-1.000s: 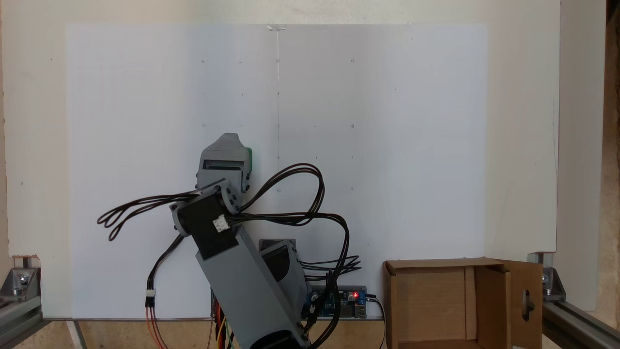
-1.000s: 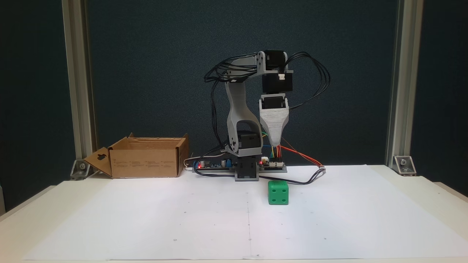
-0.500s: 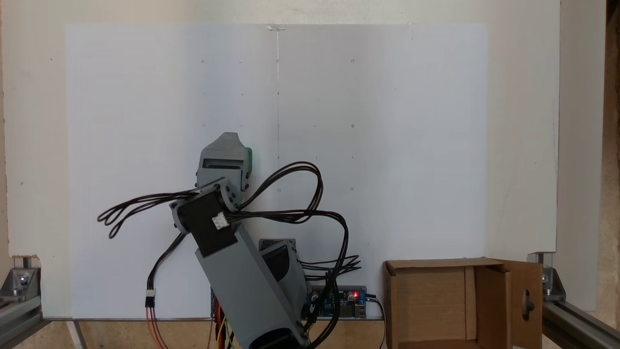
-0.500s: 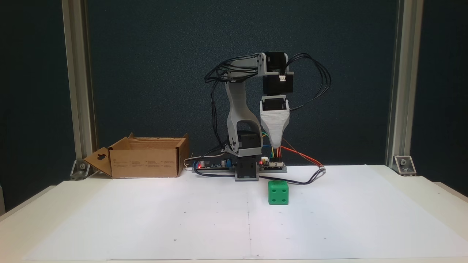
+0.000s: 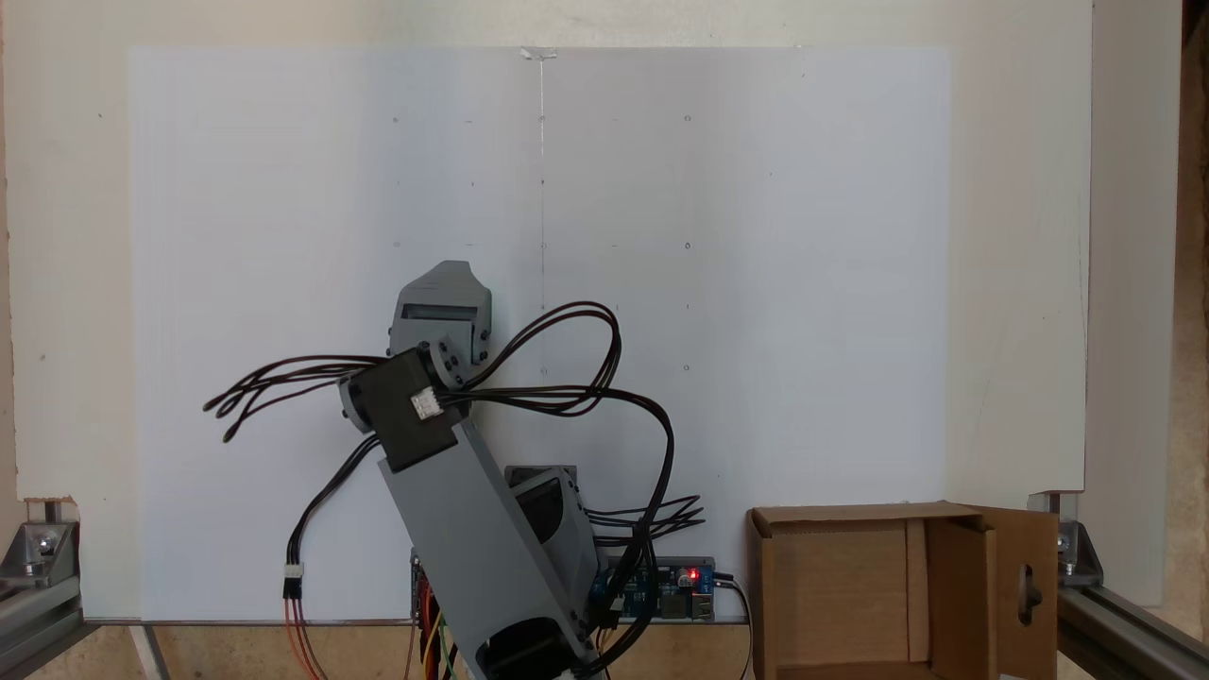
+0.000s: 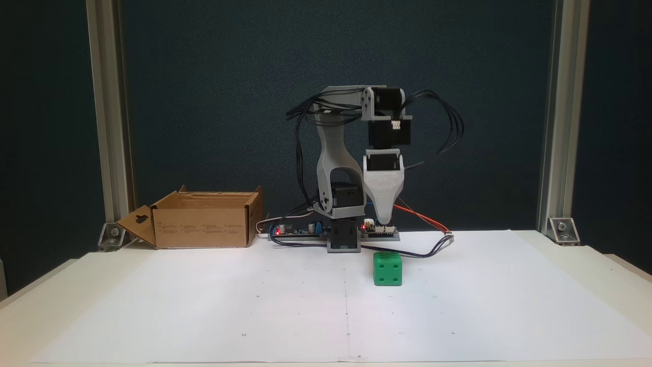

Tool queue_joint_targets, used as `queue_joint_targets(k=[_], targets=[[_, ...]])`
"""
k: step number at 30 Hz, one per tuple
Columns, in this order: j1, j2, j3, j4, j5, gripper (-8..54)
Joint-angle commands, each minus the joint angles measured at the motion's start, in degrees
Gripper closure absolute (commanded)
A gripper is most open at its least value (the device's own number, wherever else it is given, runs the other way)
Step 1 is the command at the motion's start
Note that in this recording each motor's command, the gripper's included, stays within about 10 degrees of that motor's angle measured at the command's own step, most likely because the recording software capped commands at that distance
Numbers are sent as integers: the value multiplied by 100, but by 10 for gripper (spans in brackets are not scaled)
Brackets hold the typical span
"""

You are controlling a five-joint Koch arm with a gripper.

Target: Grasp a green dice and put it in the bin.

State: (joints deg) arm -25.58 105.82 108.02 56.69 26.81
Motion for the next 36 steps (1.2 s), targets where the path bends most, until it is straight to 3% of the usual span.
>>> queue_joint_targets(k=[1,36], targets=[[-62,9,-18,-272,404,22],[-334,-826,1081,-1960,475,23]])
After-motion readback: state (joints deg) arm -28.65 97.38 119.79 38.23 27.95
